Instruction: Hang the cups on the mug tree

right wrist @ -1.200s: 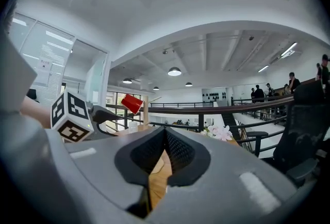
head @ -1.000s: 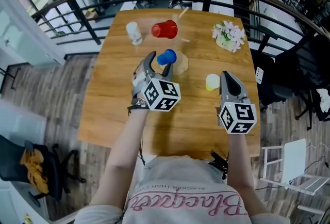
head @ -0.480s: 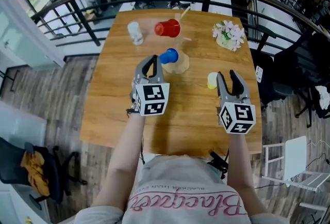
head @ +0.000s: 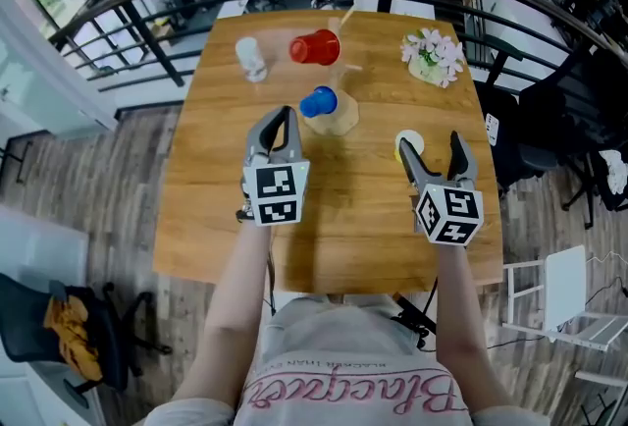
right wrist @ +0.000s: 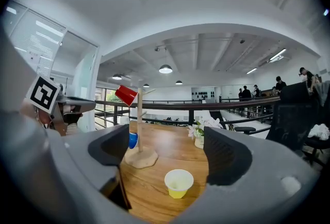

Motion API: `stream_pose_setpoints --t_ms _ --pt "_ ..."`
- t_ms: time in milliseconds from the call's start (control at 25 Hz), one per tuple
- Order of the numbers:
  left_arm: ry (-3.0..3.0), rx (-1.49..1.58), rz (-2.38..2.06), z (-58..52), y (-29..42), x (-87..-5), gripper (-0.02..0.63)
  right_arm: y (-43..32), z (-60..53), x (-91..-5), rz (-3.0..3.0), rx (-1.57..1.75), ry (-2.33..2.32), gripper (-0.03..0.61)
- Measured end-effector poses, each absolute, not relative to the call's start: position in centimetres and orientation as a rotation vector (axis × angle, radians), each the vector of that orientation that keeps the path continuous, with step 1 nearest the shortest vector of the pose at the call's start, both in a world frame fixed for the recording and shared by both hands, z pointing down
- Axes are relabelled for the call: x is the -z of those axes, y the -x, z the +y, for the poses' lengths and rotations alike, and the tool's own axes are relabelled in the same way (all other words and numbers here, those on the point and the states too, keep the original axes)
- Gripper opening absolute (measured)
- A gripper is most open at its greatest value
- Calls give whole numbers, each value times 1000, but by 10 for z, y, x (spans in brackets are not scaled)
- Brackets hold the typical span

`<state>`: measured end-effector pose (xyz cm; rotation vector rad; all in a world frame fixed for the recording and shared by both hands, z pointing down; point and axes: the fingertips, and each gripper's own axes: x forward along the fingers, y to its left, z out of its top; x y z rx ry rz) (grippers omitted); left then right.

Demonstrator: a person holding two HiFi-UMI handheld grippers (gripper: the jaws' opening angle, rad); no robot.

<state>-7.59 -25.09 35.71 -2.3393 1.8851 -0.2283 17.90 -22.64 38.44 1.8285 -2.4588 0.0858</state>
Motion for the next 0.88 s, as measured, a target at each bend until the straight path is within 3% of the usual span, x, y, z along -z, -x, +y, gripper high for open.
stream_pose_setpoints --t_ms 880 --pt "2475 170 1876 -270 101 -396 17 -179 -263 -525 -2182 -352 -1868 468"
